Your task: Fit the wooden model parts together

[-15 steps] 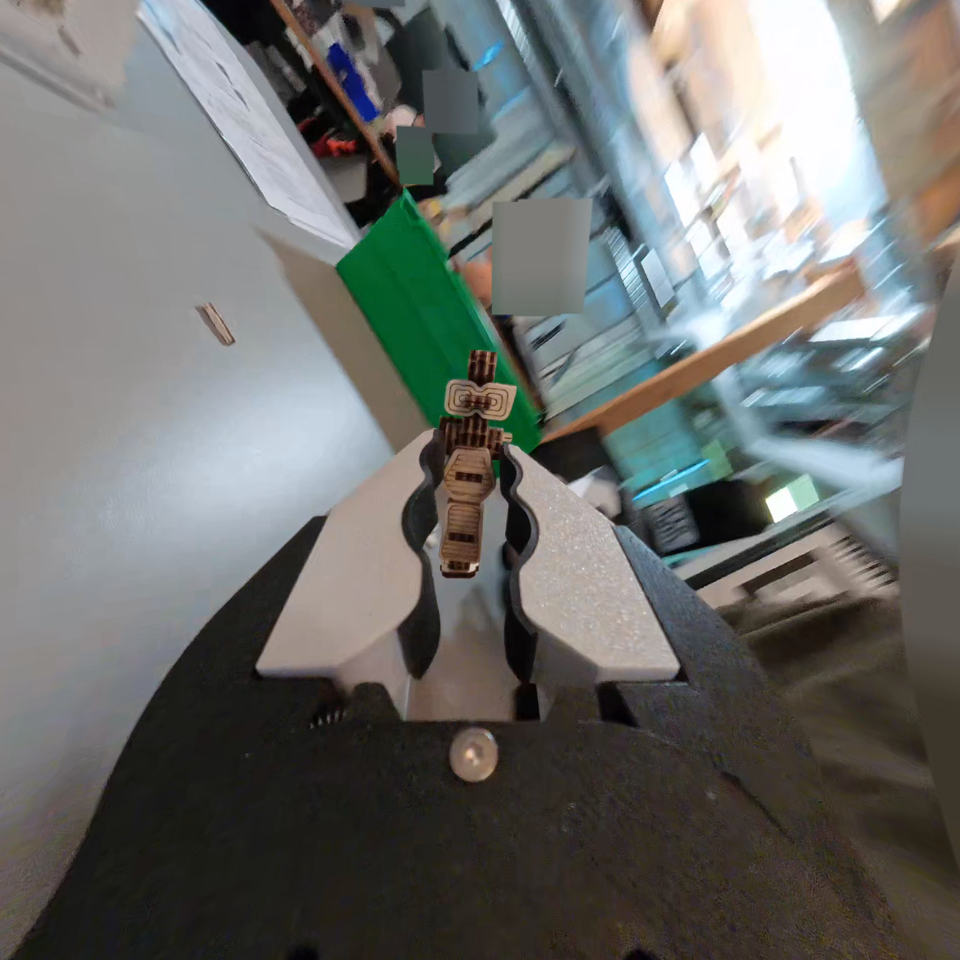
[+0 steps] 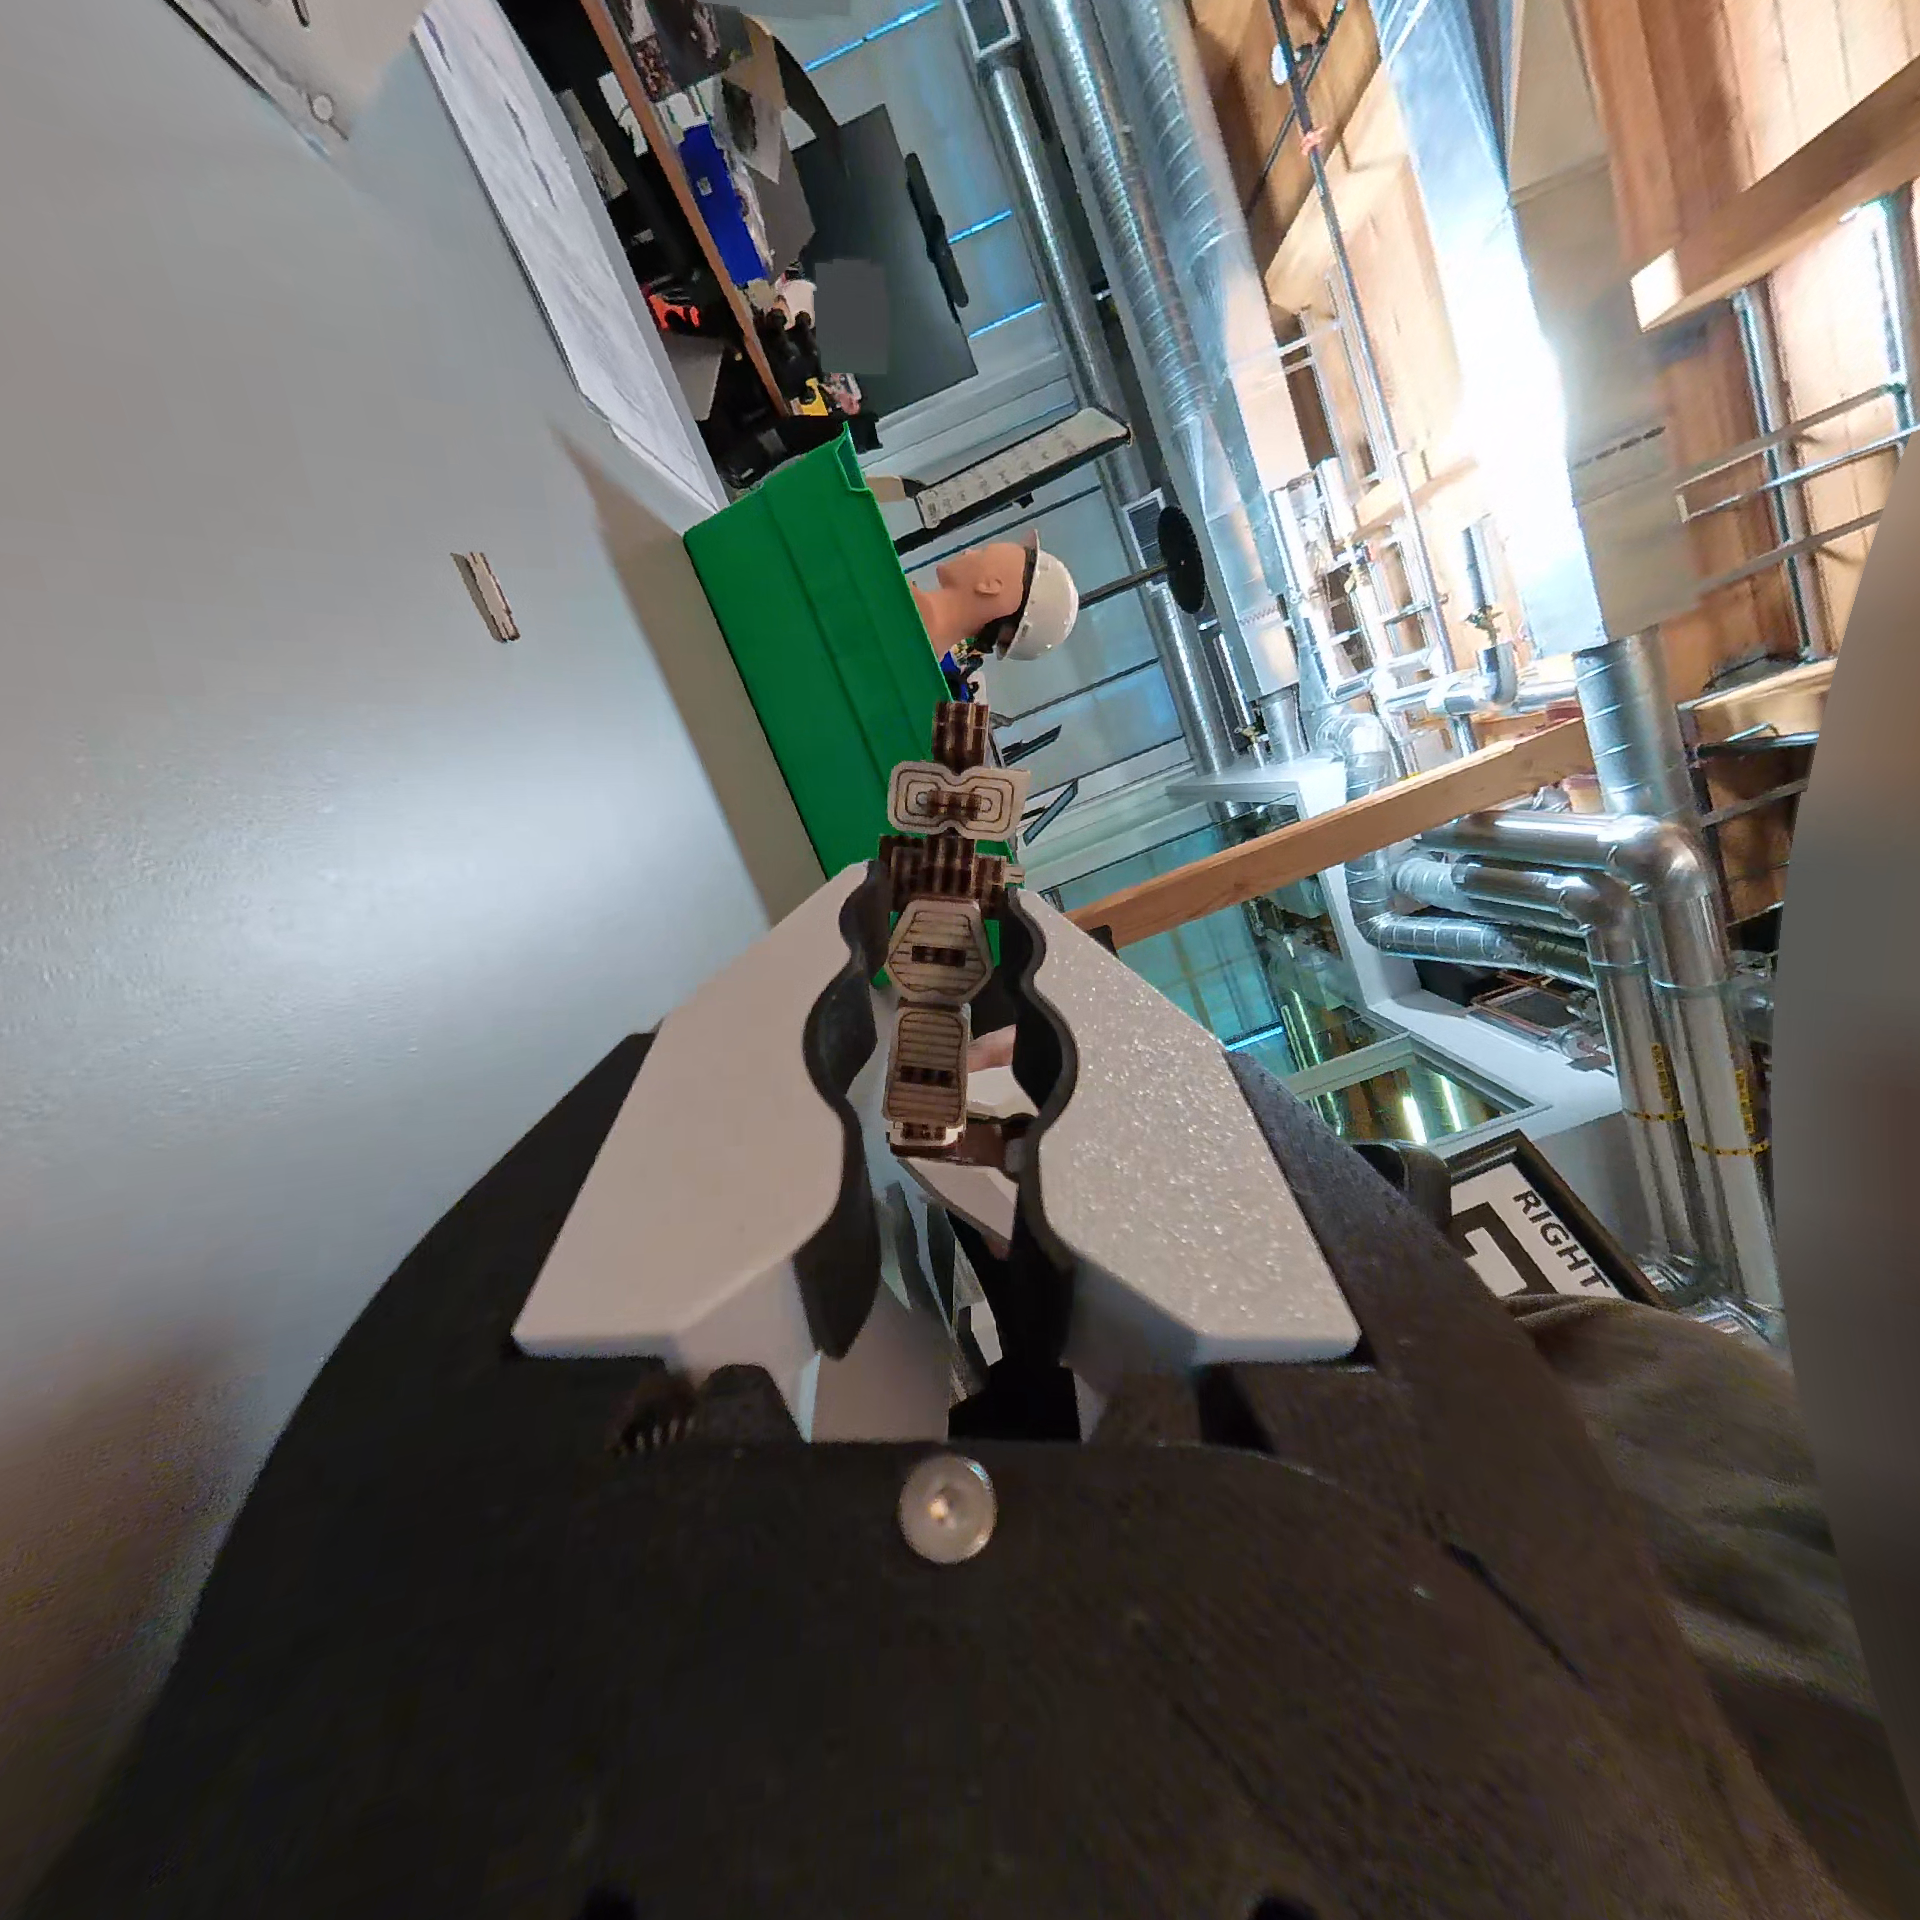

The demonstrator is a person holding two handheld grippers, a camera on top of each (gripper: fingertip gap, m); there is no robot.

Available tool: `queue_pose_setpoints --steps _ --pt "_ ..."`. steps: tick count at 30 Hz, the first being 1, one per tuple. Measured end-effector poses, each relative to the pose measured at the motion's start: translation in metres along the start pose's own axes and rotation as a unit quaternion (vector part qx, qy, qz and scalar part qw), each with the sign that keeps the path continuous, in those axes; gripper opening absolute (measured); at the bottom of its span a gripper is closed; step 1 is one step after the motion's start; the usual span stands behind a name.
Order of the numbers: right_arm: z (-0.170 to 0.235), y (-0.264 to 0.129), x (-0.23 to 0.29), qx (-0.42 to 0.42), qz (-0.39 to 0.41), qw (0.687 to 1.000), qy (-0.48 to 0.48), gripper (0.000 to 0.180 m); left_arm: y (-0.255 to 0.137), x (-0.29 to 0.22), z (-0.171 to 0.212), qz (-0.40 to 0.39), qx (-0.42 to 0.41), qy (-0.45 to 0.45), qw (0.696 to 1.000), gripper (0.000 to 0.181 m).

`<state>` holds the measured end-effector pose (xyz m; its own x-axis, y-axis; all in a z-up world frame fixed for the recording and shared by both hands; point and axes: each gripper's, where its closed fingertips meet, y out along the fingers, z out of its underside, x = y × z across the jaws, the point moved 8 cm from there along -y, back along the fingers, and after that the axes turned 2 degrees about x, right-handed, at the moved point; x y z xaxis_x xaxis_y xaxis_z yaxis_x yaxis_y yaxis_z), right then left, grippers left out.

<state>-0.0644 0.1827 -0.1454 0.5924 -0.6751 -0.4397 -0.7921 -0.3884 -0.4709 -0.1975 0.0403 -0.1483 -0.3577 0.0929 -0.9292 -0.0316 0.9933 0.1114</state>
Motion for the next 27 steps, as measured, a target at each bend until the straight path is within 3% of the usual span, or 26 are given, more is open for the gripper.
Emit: queue_pose_setpoints --steps 1,12,23,27 --pt "0.0 0.0 0.001 0.001 0.003 1.0 -0.007 0.009 0.0 0.0 0.0 0.001 0.0 -0.002 1.0 0.018" --pt "-0.002 0.002 0.01 0.023 0.032 0.995 -0.094 0.009 0.003 -0.003 0.005 0.029 0.009 -0.016 0.999 0.018" --pt "-0.007 0.0 0.015 0.018 0.038 0.993 -0.113 0.009 0.006 -0.01 0.009 0.051 0.012 -0.008 0.999 0.018" --pt "-0.008 0.0 0.015 0.017 0.042 0.992 -0.117 0.009 0.006 -0.016 0.009 0.108 0.007 -0.03 0.994 0.017"
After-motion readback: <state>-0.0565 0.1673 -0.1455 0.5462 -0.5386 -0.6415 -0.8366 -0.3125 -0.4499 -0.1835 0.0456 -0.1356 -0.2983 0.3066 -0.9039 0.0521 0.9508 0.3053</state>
